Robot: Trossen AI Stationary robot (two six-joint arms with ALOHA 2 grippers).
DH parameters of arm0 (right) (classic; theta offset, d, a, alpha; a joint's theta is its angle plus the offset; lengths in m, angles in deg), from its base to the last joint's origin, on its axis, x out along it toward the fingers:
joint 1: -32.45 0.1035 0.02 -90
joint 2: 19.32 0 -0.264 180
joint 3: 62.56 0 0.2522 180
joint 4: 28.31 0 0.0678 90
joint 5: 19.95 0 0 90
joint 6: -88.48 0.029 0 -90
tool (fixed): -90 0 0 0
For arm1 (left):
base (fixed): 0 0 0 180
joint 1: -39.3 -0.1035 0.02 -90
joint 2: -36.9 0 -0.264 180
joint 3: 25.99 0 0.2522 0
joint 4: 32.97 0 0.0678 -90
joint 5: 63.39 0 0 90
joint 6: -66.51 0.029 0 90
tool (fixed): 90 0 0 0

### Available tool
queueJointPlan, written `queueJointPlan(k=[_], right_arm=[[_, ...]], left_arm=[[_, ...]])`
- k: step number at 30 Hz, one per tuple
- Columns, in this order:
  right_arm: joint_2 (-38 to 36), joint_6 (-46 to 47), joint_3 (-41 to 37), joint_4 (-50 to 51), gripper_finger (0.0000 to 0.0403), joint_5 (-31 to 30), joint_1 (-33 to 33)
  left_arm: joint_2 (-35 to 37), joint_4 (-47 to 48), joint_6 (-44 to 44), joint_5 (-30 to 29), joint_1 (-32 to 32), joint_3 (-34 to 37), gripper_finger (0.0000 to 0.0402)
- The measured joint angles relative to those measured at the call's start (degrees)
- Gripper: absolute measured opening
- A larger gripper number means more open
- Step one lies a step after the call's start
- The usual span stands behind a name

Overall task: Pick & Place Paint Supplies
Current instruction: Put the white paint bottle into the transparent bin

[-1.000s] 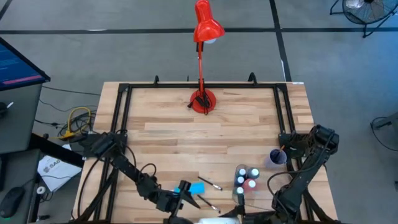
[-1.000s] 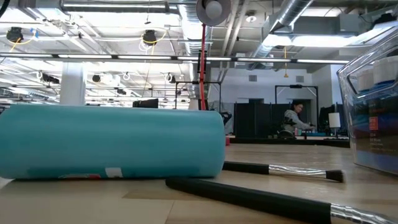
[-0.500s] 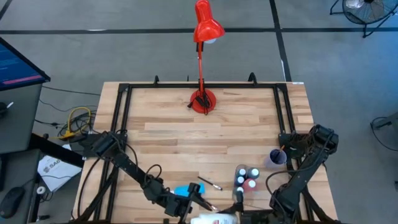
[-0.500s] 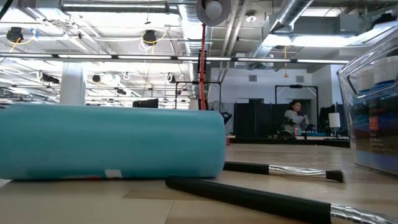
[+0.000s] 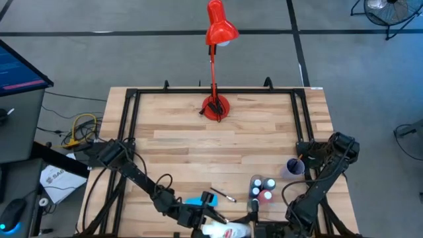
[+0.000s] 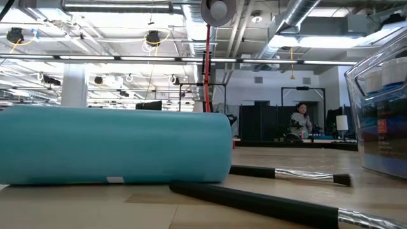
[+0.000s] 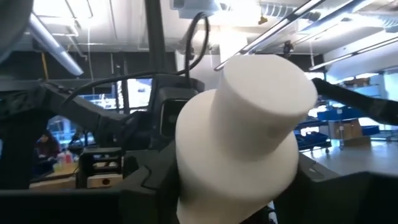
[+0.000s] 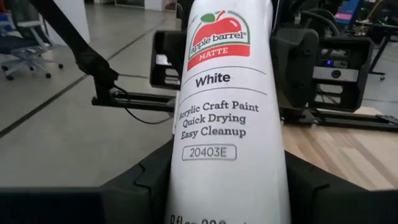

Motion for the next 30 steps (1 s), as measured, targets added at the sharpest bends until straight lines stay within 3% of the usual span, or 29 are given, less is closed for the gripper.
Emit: queueJointPlan(k=[7,12,19,24,30], right_arm=[[0.04,-0.7,0.0,3.24,0.0242,-2.8,0.62],[-0.45,-3.66,0.0,4.09,0.0252,-4.83,2.91],[-3.36,-1.48,-0.02,9.79,0.0254,-17.34,7.29],[-8.68,10.8,0.0,23.25,0.0255,-17.59,11.18],[-11.98,20.15,0.0,39.72,0.0255,-19.25,15.09]], left_arm=[[0.18,0.49,0.22,-5.8,1.18,0.02,0.014],[1.81,0.99,4.03,-9.37,2.93,0.11,0.0139],[2.47,6.76,2.6,-16.18,2.0,0.09,0.0138],[2.43,15.09,-5.42,-11.84,-1.44,-0.99,0.0135],[2.43,24.27,-7.45,-8.72,-4.56,-6.45,0.0133]])
